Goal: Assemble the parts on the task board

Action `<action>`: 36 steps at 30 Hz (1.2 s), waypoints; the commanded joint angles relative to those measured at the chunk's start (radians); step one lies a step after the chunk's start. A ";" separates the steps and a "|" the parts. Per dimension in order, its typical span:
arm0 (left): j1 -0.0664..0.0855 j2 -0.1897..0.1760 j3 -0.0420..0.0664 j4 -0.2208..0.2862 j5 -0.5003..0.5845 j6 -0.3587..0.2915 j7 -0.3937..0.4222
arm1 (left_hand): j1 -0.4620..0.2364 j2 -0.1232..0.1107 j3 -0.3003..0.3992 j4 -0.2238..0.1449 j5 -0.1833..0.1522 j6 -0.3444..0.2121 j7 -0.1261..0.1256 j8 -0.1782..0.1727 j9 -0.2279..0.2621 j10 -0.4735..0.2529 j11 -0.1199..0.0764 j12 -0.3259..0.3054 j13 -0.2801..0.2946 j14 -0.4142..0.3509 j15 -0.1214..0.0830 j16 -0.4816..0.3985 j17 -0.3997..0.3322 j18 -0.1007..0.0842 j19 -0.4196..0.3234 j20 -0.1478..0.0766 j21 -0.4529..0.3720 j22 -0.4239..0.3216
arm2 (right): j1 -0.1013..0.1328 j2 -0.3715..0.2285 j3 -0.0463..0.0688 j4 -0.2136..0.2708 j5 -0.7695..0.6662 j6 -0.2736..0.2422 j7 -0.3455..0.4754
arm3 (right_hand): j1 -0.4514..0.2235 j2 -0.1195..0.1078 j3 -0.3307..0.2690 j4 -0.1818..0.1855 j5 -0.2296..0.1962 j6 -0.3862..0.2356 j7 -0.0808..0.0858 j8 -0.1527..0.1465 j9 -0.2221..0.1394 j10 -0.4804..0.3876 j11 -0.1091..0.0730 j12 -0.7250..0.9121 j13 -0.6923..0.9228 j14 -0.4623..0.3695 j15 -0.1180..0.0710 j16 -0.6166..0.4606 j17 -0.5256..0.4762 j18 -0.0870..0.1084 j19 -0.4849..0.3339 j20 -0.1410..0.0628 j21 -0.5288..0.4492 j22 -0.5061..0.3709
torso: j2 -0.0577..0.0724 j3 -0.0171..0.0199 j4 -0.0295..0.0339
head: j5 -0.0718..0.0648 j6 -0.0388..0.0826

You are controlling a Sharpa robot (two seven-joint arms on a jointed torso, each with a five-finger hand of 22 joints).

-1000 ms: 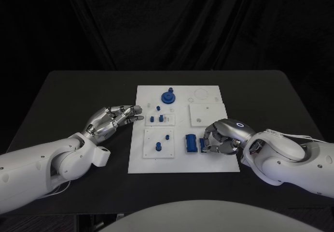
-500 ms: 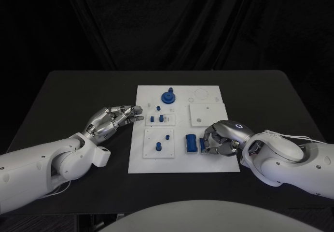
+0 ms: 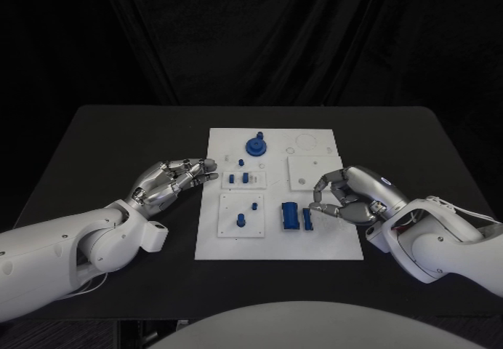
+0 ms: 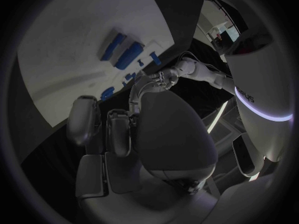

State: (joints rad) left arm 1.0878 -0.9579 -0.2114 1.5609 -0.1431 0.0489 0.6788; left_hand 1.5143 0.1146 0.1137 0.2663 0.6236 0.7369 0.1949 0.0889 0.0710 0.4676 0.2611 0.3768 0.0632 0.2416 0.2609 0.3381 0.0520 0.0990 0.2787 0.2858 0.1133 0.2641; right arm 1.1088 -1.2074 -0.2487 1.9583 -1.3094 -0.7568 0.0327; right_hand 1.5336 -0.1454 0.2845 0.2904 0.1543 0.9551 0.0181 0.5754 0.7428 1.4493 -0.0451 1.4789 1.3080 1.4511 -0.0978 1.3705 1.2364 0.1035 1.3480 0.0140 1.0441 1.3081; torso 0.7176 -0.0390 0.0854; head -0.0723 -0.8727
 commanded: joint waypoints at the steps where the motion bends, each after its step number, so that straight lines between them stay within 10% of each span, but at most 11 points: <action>1: -0.001 -0.007 0.001 0.015 -0.002 -0.036 0.126 | -0.005 -0.011 0.007 0.003 0.002 -0.024 0.037 -0.009 -0.003 -0.024 -0.011 -0.017 -0.002 -0.026 -0.011 -0.022 -0.003 0.001 -0.032 -0.004 -0.018 -0.022 | 0.024 -0.001 0.002 -0.005 0.302 -0.128 0.200 | -0.031 -0.010 0.058 -0.001 0.019 0.009 0.014 -0.046 -0.118 -0.119 0.015 -0.154 -0.055 -0.085 0.015 -0.189 -0.200 0.046 -0.123 0.019 -0.287 -0.001 | 0.000 0.0003 0.0019 | 0.010 0.000; 2: 0.000 -0.010 0.001 0.021 -0.002 -0.044 0.130 | -0.008 -0.013 0.008 0.004 0.002 -0.032 0.037 -0.011 -0.004 -0.036 -0.016 -0.026 -0.003 -0.035 -0.016 -0.029 -0.004 0.004 -0.042 -0.006 -0.024 -0.030 | 0.035 0.000 0.003 -0.012 0.360 -0.113 0.228 | -0.035 -0.009 0.061 -0.002 0.020 0.006 0.016 -0.049 -0.121 -0.140 0.017 -0.177 -0.081 -0.100 0.018 -0.217 -0.231 0.051 -0.139 0.021 -0.325 -0.015 | 0.000 0.0005 0.0024 | 0.016 0.000; 3: 0.003 -0.013 0.001 0.030 -0.002 -0.054 0.135 | -0.011 -0.015 0.008 0.005 0.002 -0.044 0.036 -0.014 -0.005 -0.050 -0.023 -0.036 -0.004 -0.049 -0.022 -0.044 -0.006 0.008 -0.060 -0.009 -0.034 -0.044 | 0.051 0.005 0.003 -0.025 0.436 -0.085 0.265 | -0.099 0.003 0.085 -0.021 0.029 -0.045 0.054 -0.085 -0.156 -0.486 0.058 -0.573 -0.487 -0.310 0.062 -0.555 -0.559 0.066 -0.275 0.051 -0.565 -0.122 | -0.001 0.0007 0.0022 | 0.026 0.000; 9: 0.034 -0.011 0.001 0.047 -0.002 -0.087 0.150 | -0.032 -0.015 -0.001 0.019 -0.003 -0.080 0.024 -0.022 -0.008 -0.098 -0.051 -0.068 -0.007 -0.113 -0.058 -0.108 -0.014 0.026 -0.108 -0.026 -0.061 -0.080 | 0.096 0.034 0.003 -0.080 0.678 0.056 0.381 | -0.213 0.024 0.063 -0.004 0.142 -0.160 0.166 -0.183 -0.276 -0.678 0.197 -0.940 -0.784 -0.620 0.231 -0.952 -0.809 0.028 -0.521 0.179 -0.911 -0.400 | -0.014 0.0038 -0.0020 | 0.078 0.000; 14: 0.070 -0.007 0.001 0.052 0.013 -0.105 0.156 | -0.062 -0.006 -0.018 0.024 -0.023 -0.125 0.014 -0.031 -0.011 -0.143 -0.070 -0.092 -0.009 -0.167 -0.080 -0.162 -0.021 0.038 -0.156 -0.037 -0.075 -0.113 | 0.114 0.067 0.003 -0.128 0.856 0.159 0.469 | -0.365 0.093 -0.047 0.002 0.192 -0.239 0.174 -0.312 -0.405 -0.843 0.304 -1.103 -0.962 -0.791 0.332 -1.106 -0.967 0.003 -0.812 0.261 -0.988 -0.650 | -0.032 0.0102 -0.0023 | 0.106 0.000; 17: 0.088 -0.004 0.001 0.055 0.026 -0.120 0.167 | -0.086 0.001 -0.036 0.024 -0.027 -0.196 0.003 -0.040 -0.019 -0.178 -0.085 -0.111 -0.012 -0.187 -0.096 -0.186 -0.024 0.047 -0.162 -0.043 -0.073 -0.116 | 0.120 0.098 0.002 -0.173 0.948 0.243 0.513 | -0.444 0.116 -0.130 0.002 0.266 -0.278 0.152 -0.365 -0.458 -0.908 0.290 -1.152 -1.030 -0.846 0.340 -1.147 -1.024 -0.002 -1.015 0.279 -1.002 -0.875 | -0.043 0.0126 -0.0016 | 0.110 0.000; 18: 0.091 -0.003 0.001 0.056 0.028 -0.125 0.171 | -0.089 0.001 -0.039 0.024 -0.027 -0.226 0.000 -0.043 -0.022 -0.185 -0.089 -0.114 -0.013 -0.190 -0.099 -0.190 -0.025 0.050 -0.163 -0.044 -0.073 -0.116 | 0.120 0.107 0.002 -0.185 0.966 0.267 0.519 | -0.487 0.143 -0.175 0.004 0.237 -0.357 0.109 -0.413 -0.505 -0.970 0.272 -1.181 -1.066 -0.944 0.329 -1.192 -1.069 -0.021 -1.132 0.278 -1.008 -0.998 | -0.047 0.0136 -0.0017 | 0.111 0.009; 22: 0.099 0.011 0.001 0.049 0.035 -0.140 0.187 | -0.125 0.014 -0.085 0.025 -0.035 -0.404 -0.038 -0.054 -0.035 -0.257 -0.132 -0.153 -0.019 -0.210 -0.131 -0.222 -0.030 0.068 -0.228 -0.056 -0.090 -0.182 | 0.122 0.139 0.001 -0.231 1.022 0.373 0.535 | -0.523 0.190 -0.264 0.001 0.164 -0.514 0.064 -0.488 -0.600 -1.172 0.213 -1.271 -1.168 -1.175 0.325 -1.271 -1.157 -0.042 -1.273 0.279 -1.027 -1.171 | -0.072 0.0202 -0.0028 | 0.111 0.026; 27: 0.101 0.046 0.001 0.021 0.040 -0.150 0.203 | -0.196 0.059 -0.191 0.028 -0.082 -0.469 -0.143 -0.058 -0.039 -0.350 -0.207 -0.193 -0.027 -0.238 -0.175 -0.292 -0.042 0.082 -0.278 -0.071 -0.112 -0.261 | 0.117 0.156 0.000 -0.265 1.053 0.464 0.558 | -0.542 0.234 -0.383 0.003 0.085 -0.728 -0.074 -0.547 -0.691 -1.365 0.137 -1.335 -1.245 -1.367 0.279 -1.323 -1.211 -0.031 -1.316 0.277 -1.034 -1.241 | -0.103 0.0302 -0.0103 | 0.120 0.040; 32: 0.099 0.069 0.001 0.002 0.041 -0.154 0.213 | -0.233 0.099 -0.275 0.027 -0.186 -0.498 -0.192 -0.061 -0.042 -0.424 -0.289 -0.234 -0.036 -0.241 -0.153 -0.320 -0.048 0.073 -0.279 -0.080 -0.113 -0.264 | 0.112 0.162 0.000 -0.280 1.068 0.504 0.573 | -0.522 0.250 -0.432 0.002 0.069 -0.737 -0.087 -0.548 -0.704 -1.388 0.131 -1.324 -1.257 -1.390 0.272 -1.323 -1.215 -0.024 -1.321 0.277 -1.035 -1.253 | -0.126 0.0385 -0.0245 | 0.131 0.032; 36: 0.097 0.082 0.001 -0.008 0.042 -0.156 0.217 | -0.241 0.109 -0.301 0.027 -0.217 -0.514 -0.211 -0.062 -0.043 -0.435 -0.295 -0.232 -0.037 -0.242 -0.157 -0.331 -0.050 0.076 -0.279 -0.077 -0.113 -0.264 | 0.104 0.156 0.000 -0.281 1.074 0.518 0.587 | -0.511 0.258 -0.455 0.002 0.068 -0.739 -0.094 -0.548 -0.710 -1.400 0.123 -1.323 -1.265 -1.403 0.269 -1.325 -1.218 -0.024 -1.324 0.278 -1.035 -1.259 | -0.127 0.0406 -0.0318 | 0.140 0.022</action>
State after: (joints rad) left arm 1.1862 -0.8793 -0.2112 1.5554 -0.1059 -0.0964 0.6789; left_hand 1.2786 0.2189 -0.1837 0.2929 0.4094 0.2232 -0.0097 0.0309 0.0292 0.0377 -0.0339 0.1457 0.0274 -0.0011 0.1022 0.0113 0.0029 0.1706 0.0025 0.2124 0.0057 0.0008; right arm 1.2178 -1.0487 -0.2487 1.6787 -0.2697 -0.2982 0.5845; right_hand 1.0197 0.1071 -0.1659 0.2922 0.2277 0.2167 -0.0662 0.0319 0.0338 0.0564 0.0782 0.1511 0.0444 0.0580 0.1706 0.0503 0.0196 0.0694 0.0324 0.2912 0.0141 0.0501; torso 0.5981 -0.0021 0.0619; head 0.0632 -0.8459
